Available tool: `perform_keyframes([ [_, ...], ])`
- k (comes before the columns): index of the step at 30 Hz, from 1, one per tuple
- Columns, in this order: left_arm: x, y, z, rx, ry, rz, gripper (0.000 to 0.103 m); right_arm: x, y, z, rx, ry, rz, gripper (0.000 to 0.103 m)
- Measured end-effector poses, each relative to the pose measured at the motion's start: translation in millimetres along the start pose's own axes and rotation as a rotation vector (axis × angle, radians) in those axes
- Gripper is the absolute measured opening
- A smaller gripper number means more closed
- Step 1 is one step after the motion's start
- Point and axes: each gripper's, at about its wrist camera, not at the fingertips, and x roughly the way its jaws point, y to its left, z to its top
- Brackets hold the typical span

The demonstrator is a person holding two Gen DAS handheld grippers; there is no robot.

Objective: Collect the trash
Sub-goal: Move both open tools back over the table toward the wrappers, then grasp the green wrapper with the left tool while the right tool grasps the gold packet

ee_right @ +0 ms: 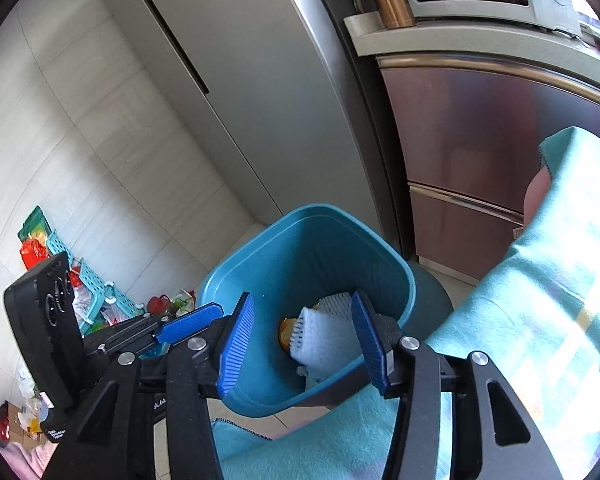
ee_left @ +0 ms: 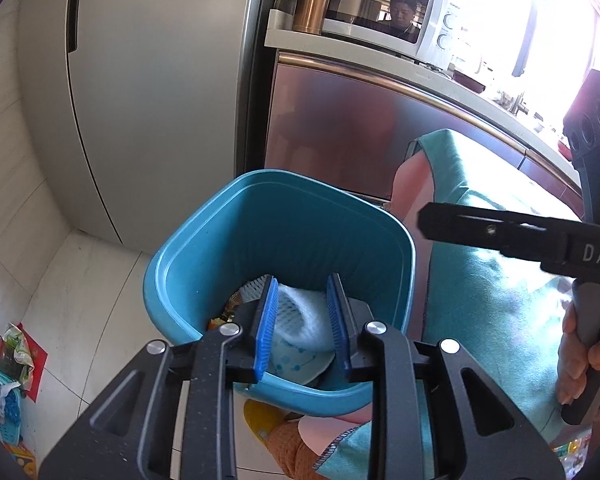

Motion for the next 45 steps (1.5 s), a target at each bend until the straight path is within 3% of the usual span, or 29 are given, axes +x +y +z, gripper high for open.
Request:
perform_keyframes([
  [11, -14, -16, 1, 0.025, -0.029, -0.056, 0.034, -68, -12, -33, 0.021, -0.109, -0.009, 0.052],
  [21, -37, -73, 2, 0.131, -0.072, -0.197, 0.036, -157, -33, -87, 0.064, -0.235, -0.094, 0.052],
  [30, -53, -169, -10, 0.297, -0.072, -0.397, 0.039, -246, -68, -146, 0.177, -0.361, -0.294, 0.052],
  [37, -51, -248, -38, 0.413, 0.009, -0.552, 0.041, -308, -102, -191, 0.298, -0.44, -0.465, 0.052],
  [45, -38, -331, -64, 0.516, 0.106, -0.66, 0.045, -365, -142, -244, 0.45, -0.506, -0.61, 0.052],
])
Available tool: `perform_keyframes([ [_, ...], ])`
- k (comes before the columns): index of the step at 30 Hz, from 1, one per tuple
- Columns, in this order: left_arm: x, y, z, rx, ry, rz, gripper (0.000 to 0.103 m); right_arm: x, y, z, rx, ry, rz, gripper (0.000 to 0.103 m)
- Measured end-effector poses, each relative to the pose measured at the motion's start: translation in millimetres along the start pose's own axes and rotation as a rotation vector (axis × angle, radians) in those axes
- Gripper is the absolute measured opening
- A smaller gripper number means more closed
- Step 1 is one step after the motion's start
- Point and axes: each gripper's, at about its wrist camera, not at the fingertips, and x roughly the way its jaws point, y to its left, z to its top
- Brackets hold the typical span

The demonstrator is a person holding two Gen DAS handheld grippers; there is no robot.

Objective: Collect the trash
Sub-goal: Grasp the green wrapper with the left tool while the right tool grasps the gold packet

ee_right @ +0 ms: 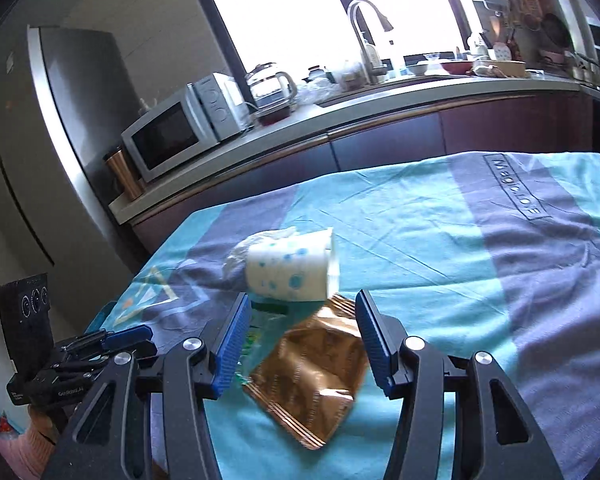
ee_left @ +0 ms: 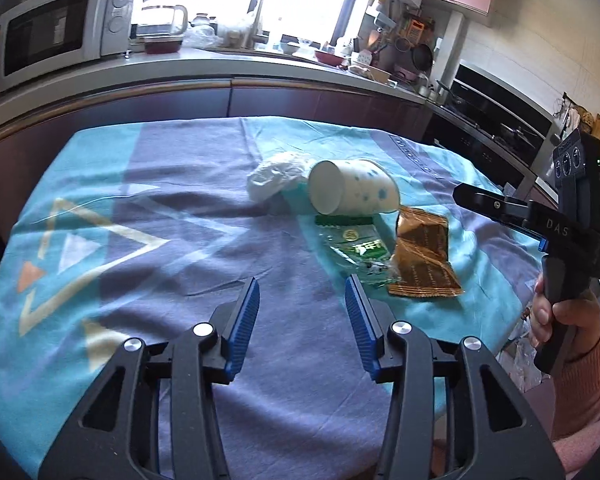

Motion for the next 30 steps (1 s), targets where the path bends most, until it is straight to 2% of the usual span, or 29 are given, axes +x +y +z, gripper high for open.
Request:
perform_keyframes([
  [6, 29, -21, 8, 0.001, 0.057, -0.067, 0.05, 9, -29, -8, 0.07, 0.028, -0.008, 0.053],
  [14, 59, -30, 8, -0.03, 0.139, -0.073, 0.05, 27, -34, -15, 0.099, 0.072, 0.038, 0.06],
  [21, 69, -28, 14, -0.067, 0.156, -0.093, 0.047, 32, -41, -16, 0.139, 0.092, 0.083, 0.059],
  [22, 70, -28, 15, -0.069, 0.157, -0.095, 0.042, 33, -42, -16, 0.144, 0.095, 0.09, 0.057],
  [23, 71, -27, 15, -0.073, 0.159, -0.098, 0.04, 33, -42, -17, 0.147, 0.099, 0.097, 0.052],
  [25, 73, -26, 16, -0.081, 0.167, -0.115, 0.028, 33, -42, -18, 0.147, 0.103, 0.104, 0.041],
  [27, 73, -28, 15, -0.078, 0.166, -0.119, 0.025, 34, -41, -19, 0.146, 0.11, 0.109, 0.034],
  [29, 73, -31, 15, -0.071, 0.161, -0.122, 0.02, 34, -42, -21, 0.146, 0.114, 0.113, 0.02],
  [30, 72, -32, 15, -0.067, 0.16, -0.121, 0.016, 34, -42, -22, 0.145, 0.116, 0.114, 0.018],
])
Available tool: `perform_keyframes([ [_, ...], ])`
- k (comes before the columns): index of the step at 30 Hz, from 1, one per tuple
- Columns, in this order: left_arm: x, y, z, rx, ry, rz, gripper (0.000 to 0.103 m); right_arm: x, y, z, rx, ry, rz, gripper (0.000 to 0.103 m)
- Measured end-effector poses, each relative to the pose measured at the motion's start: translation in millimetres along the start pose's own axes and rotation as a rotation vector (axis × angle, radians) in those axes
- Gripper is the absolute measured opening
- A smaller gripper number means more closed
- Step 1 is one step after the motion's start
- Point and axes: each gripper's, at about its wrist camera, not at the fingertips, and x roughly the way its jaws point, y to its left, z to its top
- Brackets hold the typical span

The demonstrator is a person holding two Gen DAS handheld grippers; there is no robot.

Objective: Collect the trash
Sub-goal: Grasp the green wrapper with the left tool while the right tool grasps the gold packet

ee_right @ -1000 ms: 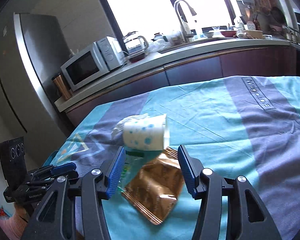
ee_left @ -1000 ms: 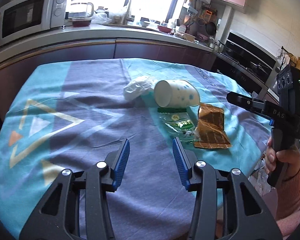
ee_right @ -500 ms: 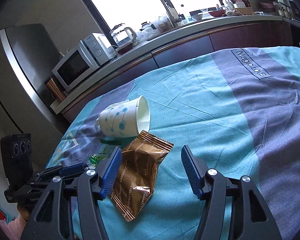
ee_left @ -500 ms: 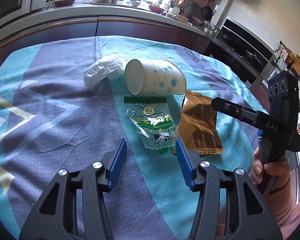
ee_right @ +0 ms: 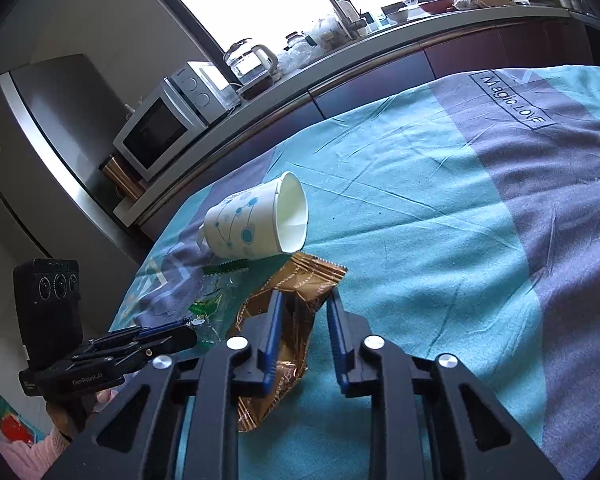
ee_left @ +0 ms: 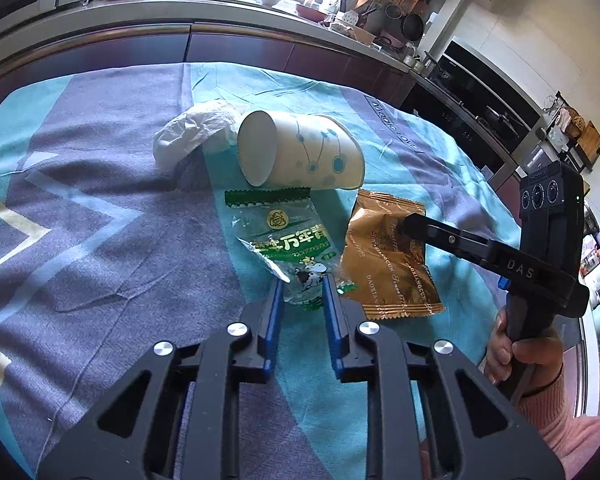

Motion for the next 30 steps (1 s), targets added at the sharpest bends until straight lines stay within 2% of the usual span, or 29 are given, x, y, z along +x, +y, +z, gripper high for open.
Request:
perform_keyframes([
  [5, -5, -4, -2, 0.023, -0.014, 0.015, 0.012, -3, 3, -2, -0.011, -0.005, 0.004, 0.011],
  [10, -17, -3, -7, 0.039, -0.039, 0.029, 0.011, -10, 6, -1, -0.017, -0.021, 0.014, 0.009],
  [20, -62, 5, -21, 0.074, -0.093, 0.048, 0.011, -24, 25, 0, -0.051, -0.048, 0.058, 0.009],
  [30, -109, 26, -36, 0.058, -0.156, 0.11, 0.011, -8, 61, 2, -0.101, -0.028, 0.136, 0.009],
])
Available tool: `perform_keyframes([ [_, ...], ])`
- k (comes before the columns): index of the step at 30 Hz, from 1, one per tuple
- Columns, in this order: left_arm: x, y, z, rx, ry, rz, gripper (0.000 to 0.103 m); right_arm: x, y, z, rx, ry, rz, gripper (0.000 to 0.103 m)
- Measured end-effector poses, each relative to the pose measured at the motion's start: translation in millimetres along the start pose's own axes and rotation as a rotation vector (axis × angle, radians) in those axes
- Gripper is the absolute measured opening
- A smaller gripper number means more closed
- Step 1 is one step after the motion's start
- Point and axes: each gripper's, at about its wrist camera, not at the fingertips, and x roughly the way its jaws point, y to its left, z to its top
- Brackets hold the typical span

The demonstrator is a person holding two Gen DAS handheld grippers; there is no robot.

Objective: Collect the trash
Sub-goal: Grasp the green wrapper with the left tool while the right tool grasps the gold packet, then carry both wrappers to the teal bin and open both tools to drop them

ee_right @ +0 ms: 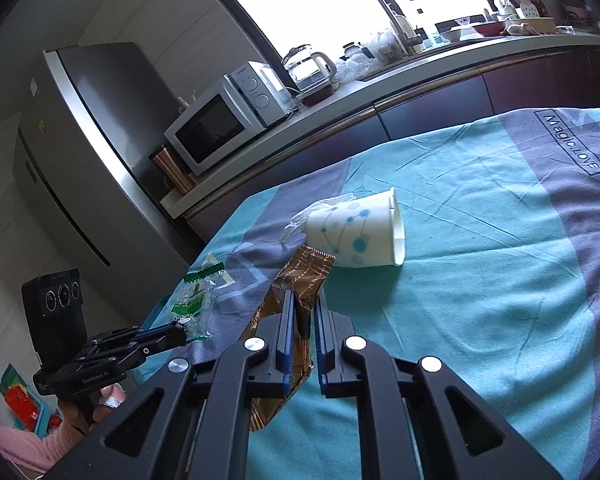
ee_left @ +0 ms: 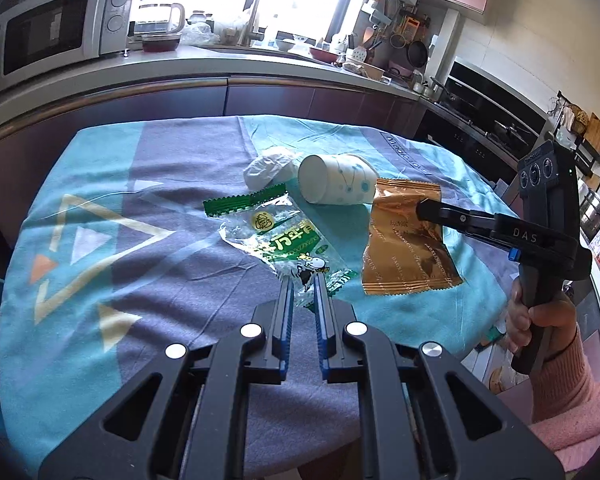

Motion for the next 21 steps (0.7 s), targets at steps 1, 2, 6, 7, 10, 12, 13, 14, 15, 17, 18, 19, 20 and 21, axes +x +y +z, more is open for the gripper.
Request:
perform_keyframes([
  [1, -4, 3, -1, -0.003, -0.006, 0.006, 0.011, 3, 4, 0, -0.005, 0.003, 0.009, 0.009],
  [2, -9, 6, -2, -0.008, -0.012, 0.015, 0.011, 6, 8, 1, -0.01, 0.007, 0.017, 0.009],
  [6, -25, 18, -6, -0.03, -0.033, 0.044, 0.011, 20, 23, 3, -0.029, 0.022, 0.053, 0.009],
  [7, -29, 22, -7, -0.037, -0.038, 0.051, 0.011, 24, 28, 3, -0.037, 0.027, 0.063, 0.008],
  [10, -42, 33, -11, -0.055, -0.055, 0.076, 0.011, 36, 42, 5, -0.057, 0.042, 0.094, 0.009],
  [12, -52, 40, -14, -0.065, -0.067, 0.093, 0.011, 44, 50, 6, -0.069, 0.053, 0.115, 0.009],
  [13, -57, 46, -16, -0.072, -0.074, 0.103, 0.011, 47, 55, 7, -0.078, 0.058, 0.125, 0.009],
  [14, -62, 50, -17, -0.079, -0.08, 0.113, 0.011, 51, 59, 8, -0.084, 0.064, 0.136, 0.009],
  [15, -67, 53, -18, -0.085, -0.086, 0.12, 0.011, 54, 63, 8, -0.09, 0.07, 0.147, 0.009],
  [17, -76, 61, -20, -0.097, -0.1, 0.142, 0.011, 61, 72, 10, -0.108, 0.081, 0.162, 0.008],
  [18, -81, 65, -21, -0.103, -0.106, 0.153, 0.011, 64, 76, 11, -0.114, 0.086, 0.172, 0.008],
  [19, -87, 69, -23, -0.11, -0.113, 0.164, 0.011, 67, 81, 11, -0.12, 0.092, 0.183, 0.009],
  [20, -91, 73, -25, -0.116, -0.117, 0.175, 0.011, 70, 85, 11, -0.126, 0.096, 0.19, 0.008],
  [21, -96, 77, -26, -0.123, -0.121, 0.185, 0.011, 73, 89, 11, -0.131, 0.101, 0.198, 0.009],
])
